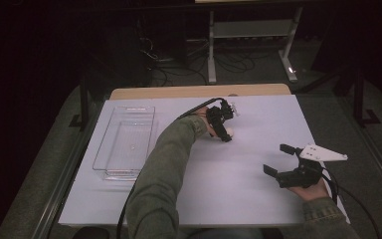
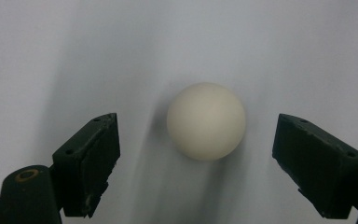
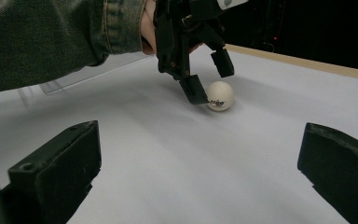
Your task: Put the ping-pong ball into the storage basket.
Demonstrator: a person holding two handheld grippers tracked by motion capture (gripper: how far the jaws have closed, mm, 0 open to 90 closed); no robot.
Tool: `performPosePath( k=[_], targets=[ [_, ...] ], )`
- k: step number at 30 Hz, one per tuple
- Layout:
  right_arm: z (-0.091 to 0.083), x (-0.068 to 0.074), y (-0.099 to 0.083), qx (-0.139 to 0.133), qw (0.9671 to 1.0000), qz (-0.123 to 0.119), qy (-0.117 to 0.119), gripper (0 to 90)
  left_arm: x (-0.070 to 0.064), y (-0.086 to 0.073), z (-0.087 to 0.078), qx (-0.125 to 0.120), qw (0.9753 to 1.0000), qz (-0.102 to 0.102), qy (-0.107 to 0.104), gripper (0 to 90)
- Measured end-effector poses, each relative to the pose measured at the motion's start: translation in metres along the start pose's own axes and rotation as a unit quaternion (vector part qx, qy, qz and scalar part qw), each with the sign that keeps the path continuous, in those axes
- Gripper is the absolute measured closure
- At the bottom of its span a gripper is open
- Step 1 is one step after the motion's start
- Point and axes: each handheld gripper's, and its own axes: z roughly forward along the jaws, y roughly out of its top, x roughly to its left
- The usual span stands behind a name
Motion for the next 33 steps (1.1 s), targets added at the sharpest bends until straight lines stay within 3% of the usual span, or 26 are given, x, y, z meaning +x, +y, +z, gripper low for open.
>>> performPosePath(
  k=[4,14,20,26,33],
  targets=[
    [0.0002,0.0001,0.0,0.0,1.0,-0.001,0.001,0.0,-0.0009,0.0015,0.0002,-0.007,1.0,0.003,-0.001,22.1],
    [0.001,0.0003,0.0003,-0.001,1.0,-0.003,0.003,0.0,-0.005,0.0036,0.0041,-0.003,0.9999,0.015,-0.004,27.3],
    [0.0015,0.0005,0.0002,0.002,1.0,-0.004,0.002,0.0,-0.006,0.0048,0.0046,-0.003,0.9997,0.018,0.019,37.0],
    [0.0007,0.0002,0.0001,0.002,1.0,-0.004,0.002,0.0,-0.0054,0.0041,0.0068,-0.002,0.9998,0.019,0.009,42.9],
    [0.0025,0.0015,0.0,0.008,0.9999,-0.007,0.003,0.0,-0.007,0.0054,0.007,-0.003,0.9997,0.02,0.013,50.3]
  ],
)
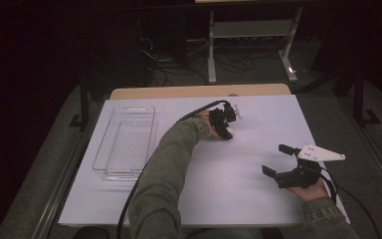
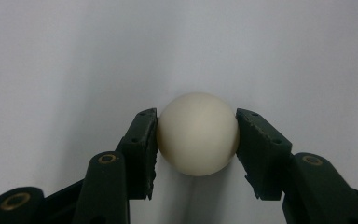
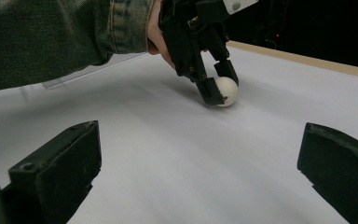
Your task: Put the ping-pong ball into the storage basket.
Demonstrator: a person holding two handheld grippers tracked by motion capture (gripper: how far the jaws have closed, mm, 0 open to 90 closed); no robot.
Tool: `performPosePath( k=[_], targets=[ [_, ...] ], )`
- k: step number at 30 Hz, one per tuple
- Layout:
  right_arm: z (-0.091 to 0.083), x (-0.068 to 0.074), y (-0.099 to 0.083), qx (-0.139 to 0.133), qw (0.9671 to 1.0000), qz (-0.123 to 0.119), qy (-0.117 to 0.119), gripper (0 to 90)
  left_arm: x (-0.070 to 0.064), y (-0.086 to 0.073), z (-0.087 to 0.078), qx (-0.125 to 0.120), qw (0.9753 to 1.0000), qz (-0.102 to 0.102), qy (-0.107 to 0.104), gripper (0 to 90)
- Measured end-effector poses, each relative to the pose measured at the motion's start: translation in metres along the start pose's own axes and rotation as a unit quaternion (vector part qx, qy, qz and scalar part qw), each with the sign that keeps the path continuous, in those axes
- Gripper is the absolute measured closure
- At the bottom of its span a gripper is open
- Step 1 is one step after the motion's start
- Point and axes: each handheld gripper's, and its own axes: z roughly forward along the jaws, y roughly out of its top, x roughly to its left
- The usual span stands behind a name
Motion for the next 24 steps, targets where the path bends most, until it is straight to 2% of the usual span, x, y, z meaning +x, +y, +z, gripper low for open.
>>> performPosePath(
  k=[9,17,24],
  targets=[
    [0.001,-0.001,0.0,0.001,1.0,0.0,0.001,0.0,-0.001,0.002,-0.001,0.0,1.0,0.002,-0.004,50.8],
    [0.003,0.0,0.001,0.001,1.0,-0.001,0.003,0.0,-0.003,0.004,-0.018,-0.006,1.0,0.005,0.0,50.9],
    [0.004,-0.001,0.001,0.002,1.0,0.0,0.002,0.0,-0.004,0.007,-0.025,-0.002,1.0,0.007,0.004,50.8]
  ],
)
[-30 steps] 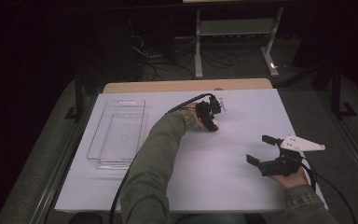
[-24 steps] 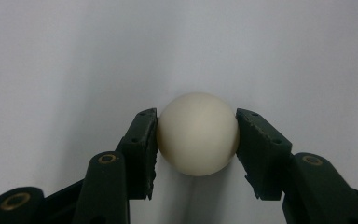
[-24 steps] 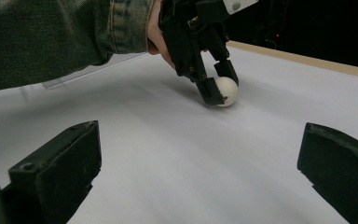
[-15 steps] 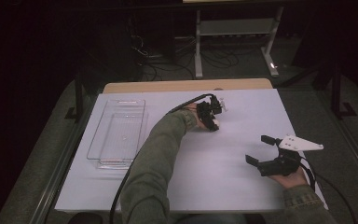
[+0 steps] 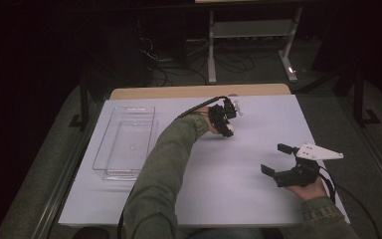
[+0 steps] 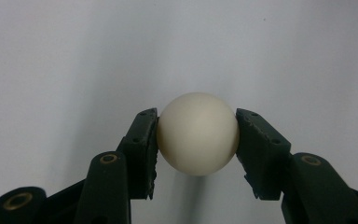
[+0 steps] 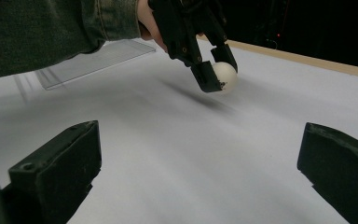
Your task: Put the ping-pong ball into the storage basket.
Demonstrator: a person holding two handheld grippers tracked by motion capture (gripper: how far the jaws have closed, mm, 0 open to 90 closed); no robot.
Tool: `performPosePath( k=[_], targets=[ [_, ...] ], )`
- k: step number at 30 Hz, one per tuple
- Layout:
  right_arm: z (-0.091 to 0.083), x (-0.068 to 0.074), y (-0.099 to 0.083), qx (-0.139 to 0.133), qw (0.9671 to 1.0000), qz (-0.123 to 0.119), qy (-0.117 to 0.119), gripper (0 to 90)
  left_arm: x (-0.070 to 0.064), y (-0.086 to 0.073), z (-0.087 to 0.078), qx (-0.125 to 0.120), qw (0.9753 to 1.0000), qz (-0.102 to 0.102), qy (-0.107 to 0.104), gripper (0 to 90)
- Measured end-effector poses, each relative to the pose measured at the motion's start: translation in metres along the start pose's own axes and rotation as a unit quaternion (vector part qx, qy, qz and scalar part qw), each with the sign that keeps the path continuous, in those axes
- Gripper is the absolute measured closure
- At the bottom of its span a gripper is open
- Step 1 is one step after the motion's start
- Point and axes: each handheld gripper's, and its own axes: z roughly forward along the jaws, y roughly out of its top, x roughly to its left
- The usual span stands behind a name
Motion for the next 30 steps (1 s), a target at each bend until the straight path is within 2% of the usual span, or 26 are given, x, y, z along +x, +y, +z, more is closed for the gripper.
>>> performPosePath(
  k=[8,17,22,30],
  targets=[
    [0.0,0.0,0.0,0.0,1.0,0.0,0.003,0.0,-0.005,0.006,-0.018,-0.012,0.9999,0.004,0.01,50.9],
    [-0.002,0.0,0.0,-0.004,1.0,0.001,0.003,0.0,-0.01,0.01,-0.034,-0.014,0.9997,0.012,0.018,50.8],
    [0.002,0.001,0.0,0.001,1.0,-0.003,0.006,0.0,-0.01,0.012,-0.047,-0.026,0.9994,0.003,0.022,50.9],
    [0.0,0.0,0.001,-0.005,1.0,0.0,0.004,0.0,-0.012,0.014,-0.066,-0.035,0.9988,0.003,0.035,50.9]
  ],
)
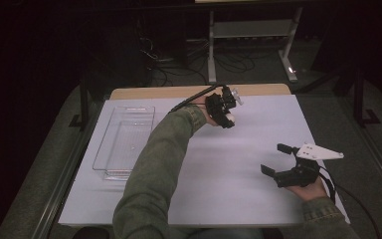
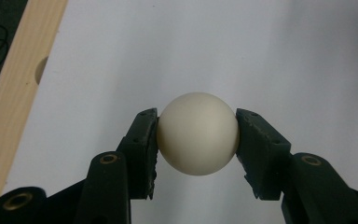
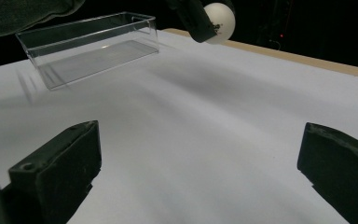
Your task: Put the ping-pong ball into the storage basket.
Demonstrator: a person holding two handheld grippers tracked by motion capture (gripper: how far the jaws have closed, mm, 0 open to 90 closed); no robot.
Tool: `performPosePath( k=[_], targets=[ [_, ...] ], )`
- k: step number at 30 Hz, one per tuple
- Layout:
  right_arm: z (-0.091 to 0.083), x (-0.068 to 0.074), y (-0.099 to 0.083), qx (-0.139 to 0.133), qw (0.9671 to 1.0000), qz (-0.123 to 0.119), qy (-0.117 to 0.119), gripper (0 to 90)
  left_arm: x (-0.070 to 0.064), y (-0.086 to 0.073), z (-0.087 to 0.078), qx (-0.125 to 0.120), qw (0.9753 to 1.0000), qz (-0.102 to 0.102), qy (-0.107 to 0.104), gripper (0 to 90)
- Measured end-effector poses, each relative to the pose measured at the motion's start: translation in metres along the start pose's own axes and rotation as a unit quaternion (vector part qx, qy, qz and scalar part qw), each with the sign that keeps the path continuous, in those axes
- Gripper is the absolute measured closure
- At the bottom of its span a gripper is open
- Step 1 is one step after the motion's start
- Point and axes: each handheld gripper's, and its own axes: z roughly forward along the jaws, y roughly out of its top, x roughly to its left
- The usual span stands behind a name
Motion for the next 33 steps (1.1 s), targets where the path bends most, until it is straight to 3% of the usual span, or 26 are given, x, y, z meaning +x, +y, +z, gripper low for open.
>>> performPosePath(
  k=[9,18,33],
  targets=[
    [-0.001,0.001,0.0,0.0,1.0,0.0,0.0,0.0,0.001,-0.003,-0.022,-0.005,0.9999,-0.003,0.014,50.9],
    [-0.002,0.001,0.0,0.002,1.0,0.002,0.001,0.0,-0.01,-0.005,-0.052,-0.009,0.9994,0.004,0.033,50.8],
    [-0.003,0.0,0.0,0.0,1.0,0.001,-0.001,0.0,-0.014,-0.016,-0.089,-0.022,0.9981,0.0,0.057,50.8]
  ],
)
